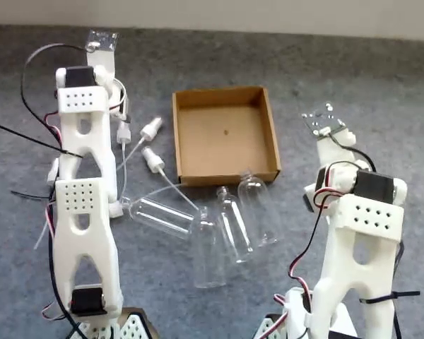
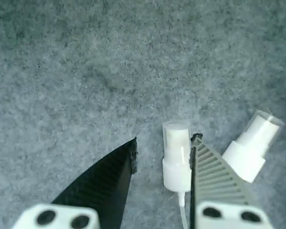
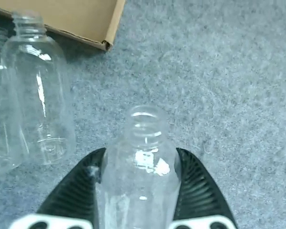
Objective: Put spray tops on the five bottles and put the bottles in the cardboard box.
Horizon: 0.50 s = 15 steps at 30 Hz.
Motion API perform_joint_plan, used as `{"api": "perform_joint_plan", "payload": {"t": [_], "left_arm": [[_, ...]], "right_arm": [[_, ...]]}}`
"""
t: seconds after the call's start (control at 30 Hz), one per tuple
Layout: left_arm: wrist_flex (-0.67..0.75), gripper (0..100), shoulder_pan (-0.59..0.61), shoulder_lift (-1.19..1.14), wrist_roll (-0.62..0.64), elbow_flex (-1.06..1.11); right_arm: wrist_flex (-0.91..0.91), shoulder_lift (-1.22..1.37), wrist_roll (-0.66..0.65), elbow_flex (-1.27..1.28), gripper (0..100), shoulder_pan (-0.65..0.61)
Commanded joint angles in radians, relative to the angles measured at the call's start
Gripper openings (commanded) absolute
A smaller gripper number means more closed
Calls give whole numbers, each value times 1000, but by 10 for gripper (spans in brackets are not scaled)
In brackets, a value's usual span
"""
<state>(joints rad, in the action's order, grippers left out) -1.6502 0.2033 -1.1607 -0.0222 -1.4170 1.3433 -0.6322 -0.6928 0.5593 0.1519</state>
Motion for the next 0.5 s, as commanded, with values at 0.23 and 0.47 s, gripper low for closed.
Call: {"api": "perform_joint_plan", "payload": {"t": [0.23,0.47], "left_arm": [[-11,136,-22,-196,28,-229],[-14,45,-10,-194,31,-231]], "right_arm": [[10,-33,-11,-5,4,-19],[12,-35,-11,-7,5,-19]]}}
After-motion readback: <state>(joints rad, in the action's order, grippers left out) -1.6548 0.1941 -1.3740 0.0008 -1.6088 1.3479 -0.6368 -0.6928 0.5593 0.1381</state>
